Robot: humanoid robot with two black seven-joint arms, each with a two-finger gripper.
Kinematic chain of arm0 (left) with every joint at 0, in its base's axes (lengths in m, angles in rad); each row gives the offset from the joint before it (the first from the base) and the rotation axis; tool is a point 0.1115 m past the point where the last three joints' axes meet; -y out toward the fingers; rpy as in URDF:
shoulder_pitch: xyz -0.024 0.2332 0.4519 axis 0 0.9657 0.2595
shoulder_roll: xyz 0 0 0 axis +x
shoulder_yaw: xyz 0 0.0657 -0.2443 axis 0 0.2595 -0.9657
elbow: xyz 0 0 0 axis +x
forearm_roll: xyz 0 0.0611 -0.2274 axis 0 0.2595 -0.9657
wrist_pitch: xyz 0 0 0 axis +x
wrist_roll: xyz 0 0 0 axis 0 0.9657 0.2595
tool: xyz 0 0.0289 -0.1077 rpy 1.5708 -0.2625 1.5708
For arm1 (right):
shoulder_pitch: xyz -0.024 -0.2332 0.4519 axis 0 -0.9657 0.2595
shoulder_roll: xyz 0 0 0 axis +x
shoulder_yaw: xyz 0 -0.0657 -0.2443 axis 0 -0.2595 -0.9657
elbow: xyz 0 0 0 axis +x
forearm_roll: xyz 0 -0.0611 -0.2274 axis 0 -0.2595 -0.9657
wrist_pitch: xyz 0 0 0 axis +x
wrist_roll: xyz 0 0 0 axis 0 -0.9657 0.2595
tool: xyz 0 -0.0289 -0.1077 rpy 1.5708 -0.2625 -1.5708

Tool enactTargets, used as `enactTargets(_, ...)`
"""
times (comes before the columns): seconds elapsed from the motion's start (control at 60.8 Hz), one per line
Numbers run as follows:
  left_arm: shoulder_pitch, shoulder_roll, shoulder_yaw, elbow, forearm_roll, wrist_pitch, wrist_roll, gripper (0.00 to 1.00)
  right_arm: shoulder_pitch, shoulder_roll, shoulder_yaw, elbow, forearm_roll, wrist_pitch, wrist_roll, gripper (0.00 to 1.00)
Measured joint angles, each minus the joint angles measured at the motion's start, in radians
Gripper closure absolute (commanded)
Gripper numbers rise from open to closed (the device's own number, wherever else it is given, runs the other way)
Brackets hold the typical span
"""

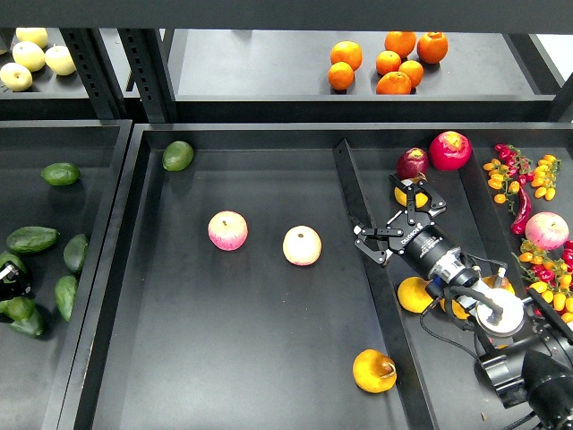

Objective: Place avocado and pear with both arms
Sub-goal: 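Open the left gripper to release the avocado among the avocados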

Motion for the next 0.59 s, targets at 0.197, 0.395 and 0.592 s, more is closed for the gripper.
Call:
enactTargets(0.197,0.005,-0.009,0.0,0.003,0.0,0.0,0.0,0.51,0.0,0.0,0.001,0.006,0.0,0.0,0.0,0.0)
enactTargets(0.395,0.006,-0.01,0.001,0.002,0.0,0.0,0.0,0.41,0.0,0.0,0.001,0.006,0.0,0.0,0.0,0.0)
enactTargets(0.592,0.007,-0.01,0.001,-0.007,-0.001,0.0,0.0,0.26,0.0,0.0,0.0,0.006,0.0,0.0,0.0,0.0)
